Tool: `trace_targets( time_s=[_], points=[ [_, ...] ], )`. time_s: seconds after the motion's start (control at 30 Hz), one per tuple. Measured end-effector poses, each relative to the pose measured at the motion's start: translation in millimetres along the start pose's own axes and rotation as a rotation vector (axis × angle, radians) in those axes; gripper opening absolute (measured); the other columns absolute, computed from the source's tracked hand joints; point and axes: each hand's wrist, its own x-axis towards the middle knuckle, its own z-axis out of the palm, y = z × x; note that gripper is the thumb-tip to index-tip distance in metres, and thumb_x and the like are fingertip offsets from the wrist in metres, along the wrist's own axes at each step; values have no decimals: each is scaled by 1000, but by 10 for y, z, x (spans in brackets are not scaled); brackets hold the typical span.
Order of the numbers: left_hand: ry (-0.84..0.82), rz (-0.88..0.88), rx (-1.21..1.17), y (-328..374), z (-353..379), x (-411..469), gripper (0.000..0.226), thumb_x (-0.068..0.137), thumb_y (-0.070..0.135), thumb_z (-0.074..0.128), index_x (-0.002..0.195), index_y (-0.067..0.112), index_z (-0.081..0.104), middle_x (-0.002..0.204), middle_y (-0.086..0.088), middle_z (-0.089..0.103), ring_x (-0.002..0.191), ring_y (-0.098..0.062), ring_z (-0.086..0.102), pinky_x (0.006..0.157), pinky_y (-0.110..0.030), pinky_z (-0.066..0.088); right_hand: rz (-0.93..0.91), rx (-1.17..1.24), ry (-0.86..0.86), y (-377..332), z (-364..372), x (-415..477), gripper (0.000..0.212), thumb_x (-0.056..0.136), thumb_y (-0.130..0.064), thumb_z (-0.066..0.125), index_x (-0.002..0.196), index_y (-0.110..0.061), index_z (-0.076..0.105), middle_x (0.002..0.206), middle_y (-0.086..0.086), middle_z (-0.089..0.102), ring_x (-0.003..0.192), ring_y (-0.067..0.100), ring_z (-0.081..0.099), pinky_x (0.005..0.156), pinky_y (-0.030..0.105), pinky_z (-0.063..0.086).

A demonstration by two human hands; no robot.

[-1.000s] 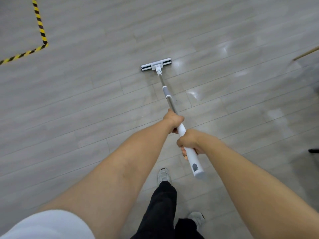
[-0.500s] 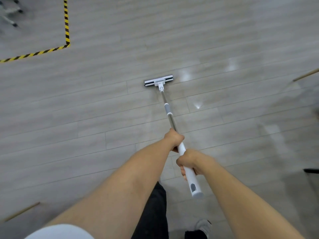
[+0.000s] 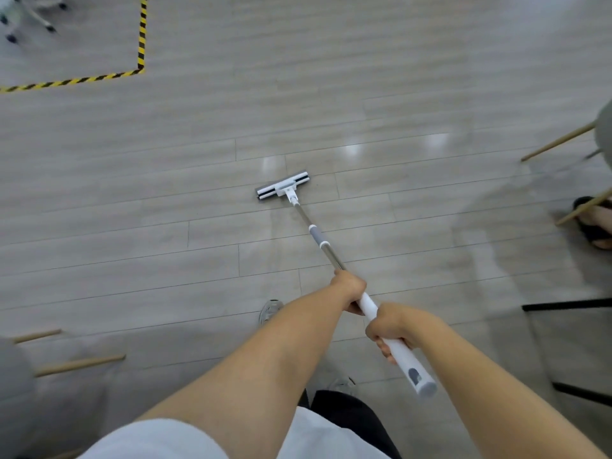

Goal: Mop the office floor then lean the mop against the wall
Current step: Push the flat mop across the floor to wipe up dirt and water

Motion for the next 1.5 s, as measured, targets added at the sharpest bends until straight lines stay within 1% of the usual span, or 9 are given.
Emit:
trace_targets(
  time_s=[0.2,0.4,0.5,0.6,0.9,1.07,1.3,1.37,1.5],
  points=[
    [18,-1,-4,142,15,21,54,95,14,50,144,11,29,117,-17,59,74,-31,67,49,-43,60,-6,-37,14,-44,-146,77,15,91,-3,54,105,-1,54,55,9,57,46,22,53,53,34,55],
    [31,5,-49,400,-107,355,53,91,11,53,140,9,35,122,-17,55,87,-34,67,55,-53,60,-17,-66,54,-334,-354,354,27,90,-8,55,116,-2,49,59,12,61,46,24,57,54,39,57],
    [55,24,-59,617,-343,610,59,90,9,52,145,10,31,120,-16,56,76,-31,66,49,-51,59,-42,-49,57,-673,-462,508,19,90,-7,55,107,-3,49,62,13,61,45,25,56,53,38,56],
    [84,15,-41,835,-700,892,63,90,9,51,148,15,29,121,-13,56,87,-35,67,51,-53,59,-59,-18,56,-1124,-473,687,12,89,-5,53,99,-4,47,61,13,60,45,25,56,53,38,56],
    [89,52,-52,1925,-2423,2224,48,88,11,57,132,18,37,110,-14,60,89,-36,67,57,-61,58,-80,19,18,-3331,-692,1554,28,90,-6,54,117,-1,48,65,16,62,51,28,59,58,44,60],
    [107,74,-33,2926,-3567,2961,43,86,11,58,125,15,41,111,-16,61,86,-37,69,52,-61,57,-99,39,8,-4923,-1092,1935,18,93,-3,54,111,-1,49,64,15,59,48,25,57,59,42,60],
    [145,113,-17,4179,-4808,3736,33,87,10,59,118,8,49,108,-17,62,80,-33,69,48,-49,59,-119,77,1,-6719,-1644,2344,19,94,-4,53,112,-4,49,66,12,58,46,22,55,57,38,57],
    [151,125,-17,4387,-5085,3875,26,88,9,59,113,6,51,105,-17,63,77,-31,69,45,-40,57,-144,82,-4,-7085,-1707,2415,17,94,-2,52,110,-5,49,65,12,57,45,22,55,55,38,57],
    [181,145,1,4495,-5550,4006,11,88,10,59,97,11,53,101,-17,67,80,-32,70,54,-41,60,-176,106,-55,-7579,-1597,2437,9,98,-1,49,102,-7,45,68,12,56,49,21,55,48,35,55]
  ],
)
